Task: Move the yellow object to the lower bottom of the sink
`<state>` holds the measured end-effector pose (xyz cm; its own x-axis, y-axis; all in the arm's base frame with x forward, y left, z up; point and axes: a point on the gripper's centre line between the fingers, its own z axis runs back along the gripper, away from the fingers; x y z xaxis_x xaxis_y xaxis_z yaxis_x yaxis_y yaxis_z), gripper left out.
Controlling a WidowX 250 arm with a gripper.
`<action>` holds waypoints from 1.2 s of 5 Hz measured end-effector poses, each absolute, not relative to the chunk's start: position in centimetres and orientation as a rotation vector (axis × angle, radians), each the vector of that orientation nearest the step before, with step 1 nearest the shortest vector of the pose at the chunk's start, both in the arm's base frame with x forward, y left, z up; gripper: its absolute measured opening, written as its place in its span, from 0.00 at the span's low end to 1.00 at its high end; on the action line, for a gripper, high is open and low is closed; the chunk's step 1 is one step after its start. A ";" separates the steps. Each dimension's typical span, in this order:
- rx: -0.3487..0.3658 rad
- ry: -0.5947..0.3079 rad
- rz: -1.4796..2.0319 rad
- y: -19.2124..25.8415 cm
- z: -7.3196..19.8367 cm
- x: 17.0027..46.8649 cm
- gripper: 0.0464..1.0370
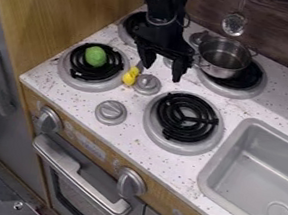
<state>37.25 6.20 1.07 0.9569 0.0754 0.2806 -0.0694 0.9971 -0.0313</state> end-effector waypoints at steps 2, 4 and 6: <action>-0.025 -0.243 0.094 6.9 -0.8 37.0 0.96; 0.062 -0.262 0.138 10.6 -1.3 37.9 0.96; 0.163 -0.247 0.179 13.2 -2.8 38.6 0.96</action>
